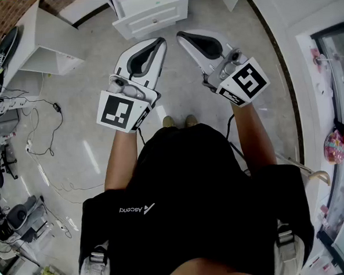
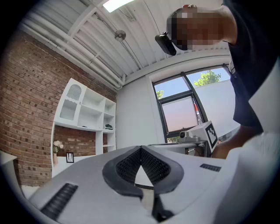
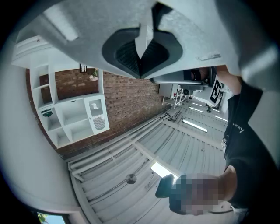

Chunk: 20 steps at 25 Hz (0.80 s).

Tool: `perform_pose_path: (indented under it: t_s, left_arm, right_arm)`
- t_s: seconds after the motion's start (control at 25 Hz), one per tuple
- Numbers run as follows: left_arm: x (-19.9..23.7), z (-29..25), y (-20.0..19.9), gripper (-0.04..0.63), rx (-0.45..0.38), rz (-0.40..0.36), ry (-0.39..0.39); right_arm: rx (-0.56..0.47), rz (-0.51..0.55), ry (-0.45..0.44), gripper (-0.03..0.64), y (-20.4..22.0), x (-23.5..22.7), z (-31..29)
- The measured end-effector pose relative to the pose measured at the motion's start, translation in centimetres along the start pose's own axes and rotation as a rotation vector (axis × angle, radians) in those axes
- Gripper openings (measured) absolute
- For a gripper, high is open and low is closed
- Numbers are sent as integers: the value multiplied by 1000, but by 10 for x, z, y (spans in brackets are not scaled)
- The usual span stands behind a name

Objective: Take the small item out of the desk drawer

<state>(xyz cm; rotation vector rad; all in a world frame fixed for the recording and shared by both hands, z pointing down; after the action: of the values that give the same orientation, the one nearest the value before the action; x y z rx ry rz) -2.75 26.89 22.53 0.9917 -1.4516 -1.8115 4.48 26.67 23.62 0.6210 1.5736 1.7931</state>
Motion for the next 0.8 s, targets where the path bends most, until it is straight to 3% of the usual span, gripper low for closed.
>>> perform_pose_path:
  t_s: [0.8]
  left_arm:
    - [-38, -45, 12, -2, 34, -21, -67]
  right_arm:
    - [-24, -34, -36, 2, -1, -43, 65]
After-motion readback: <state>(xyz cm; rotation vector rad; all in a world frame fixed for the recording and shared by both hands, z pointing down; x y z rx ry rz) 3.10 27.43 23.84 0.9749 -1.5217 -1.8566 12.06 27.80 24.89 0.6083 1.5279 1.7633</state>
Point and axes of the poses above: the fingertips, and each gripper's own axes: z backward along the fingers, x to its left, y out of its underside, the point moved 3 cm from there along z, backward along the fingers, and after that the axes turned 7 degrees about -z, right-handed, at the moved point
